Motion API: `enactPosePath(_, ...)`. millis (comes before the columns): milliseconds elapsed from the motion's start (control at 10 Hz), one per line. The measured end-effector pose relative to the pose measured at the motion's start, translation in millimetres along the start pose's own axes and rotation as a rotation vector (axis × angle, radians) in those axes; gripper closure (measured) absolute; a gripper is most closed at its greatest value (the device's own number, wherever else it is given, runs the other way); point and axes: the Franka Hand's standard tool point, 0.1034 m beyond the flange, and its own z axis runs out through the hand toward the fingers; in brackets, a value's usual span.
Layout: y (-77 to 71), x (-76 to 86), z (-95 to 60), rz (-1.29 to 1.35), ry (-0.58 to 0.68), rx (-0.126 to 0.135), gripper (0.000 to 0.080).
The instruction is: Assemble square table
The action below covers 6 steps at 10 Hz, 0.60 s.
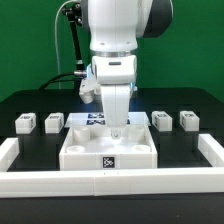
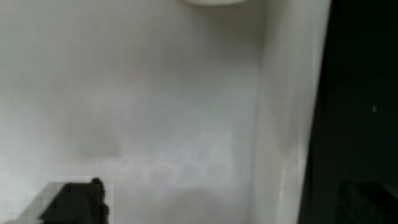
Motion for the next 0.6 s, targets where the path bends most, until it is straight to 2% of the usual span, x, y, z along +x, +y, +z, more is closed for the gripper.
enactPosePath(200, -2.4, 0.1, 7.8, 0.0, 0.003, 0.005, 0.015)
enactPosePath(500, -3.2, 0.0, 8.2, 0.004, 0.002, 0.008, 0.0159)
enactPosePath(600, -3.2, -0.1, 8.2, 0.004, 0.002, 0.008, 0.0325)
